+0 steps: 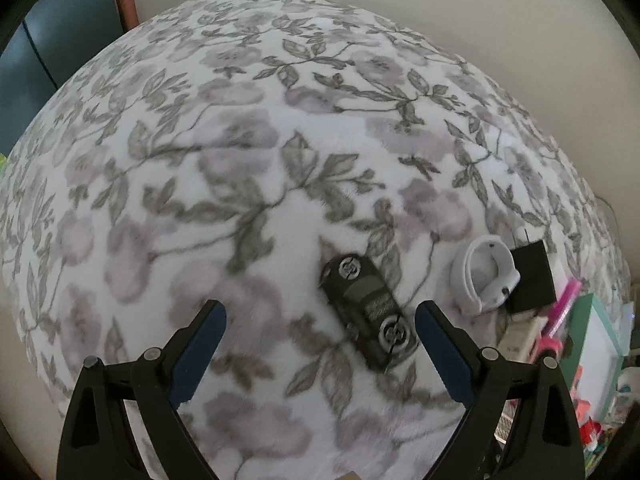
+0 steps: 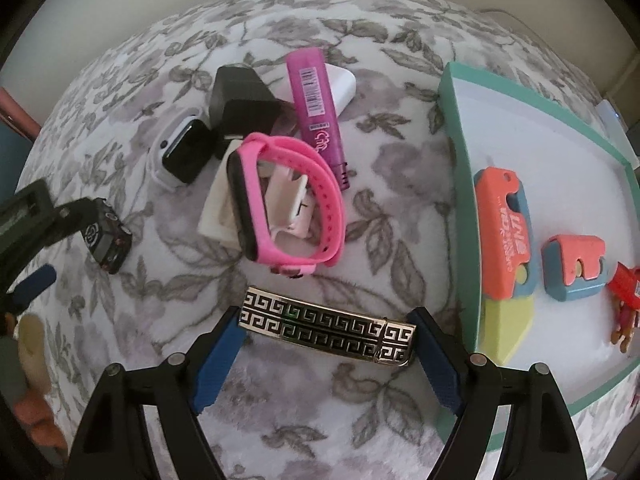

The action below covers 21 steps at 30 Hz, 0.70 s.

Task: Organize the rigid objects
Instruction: 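Grasp the gold patterned bar with the right gripper while the left grasps the black toy car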

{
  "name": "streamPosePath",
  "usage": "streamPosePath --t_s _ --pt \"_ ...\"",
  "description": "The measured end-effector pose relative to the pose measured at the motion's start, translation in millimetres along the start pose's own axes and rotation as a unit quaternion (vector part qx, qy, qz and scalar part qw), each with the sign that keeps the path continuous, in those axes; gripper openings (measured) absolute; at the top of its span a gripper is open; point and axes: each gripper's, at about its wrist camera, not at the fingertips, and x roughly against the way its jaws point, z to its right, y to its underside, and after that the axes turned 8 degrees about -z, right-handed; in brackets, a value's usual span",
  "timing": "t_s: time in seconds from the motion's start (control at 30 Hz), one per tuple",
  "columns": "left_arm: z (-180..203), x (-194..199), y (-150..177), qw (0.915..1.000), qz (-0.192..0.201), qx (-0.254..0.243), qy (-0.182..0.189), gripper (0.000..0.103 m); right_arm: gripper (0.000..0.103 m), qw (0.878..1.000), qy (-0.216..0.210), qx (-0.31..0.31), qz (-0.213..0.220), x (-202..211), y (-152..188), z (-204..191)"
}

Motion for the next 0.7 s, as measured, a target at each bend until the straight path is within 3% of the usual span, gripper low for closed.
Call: streamPosePath --t_s 0.2,0.4,0.53,0.7 --pt "9 -21 -5 0.9995 -0.006 -0.008 -0.031 0.094 0.085 1.000 0.003 0.008 0.000 -1 -9 -3" --pt "18 -30 -9 0.9988 -0.004 -0.018 -0.046 0.074 0.085 1.000 0.009 0.014 0.002 -5 -20 0" --pt "29 -29 -8 0.9988 0.000 -0.029 -0.039 0.053 0.085 1.000 0.009 0.017 0.004 -2 -10 -6" --pt "36 -27 0 0.9982 -0.004 -0.043 -0.043 0.043 0.085 1.000 0.011 0.024 0.007 -3 -6 -8"
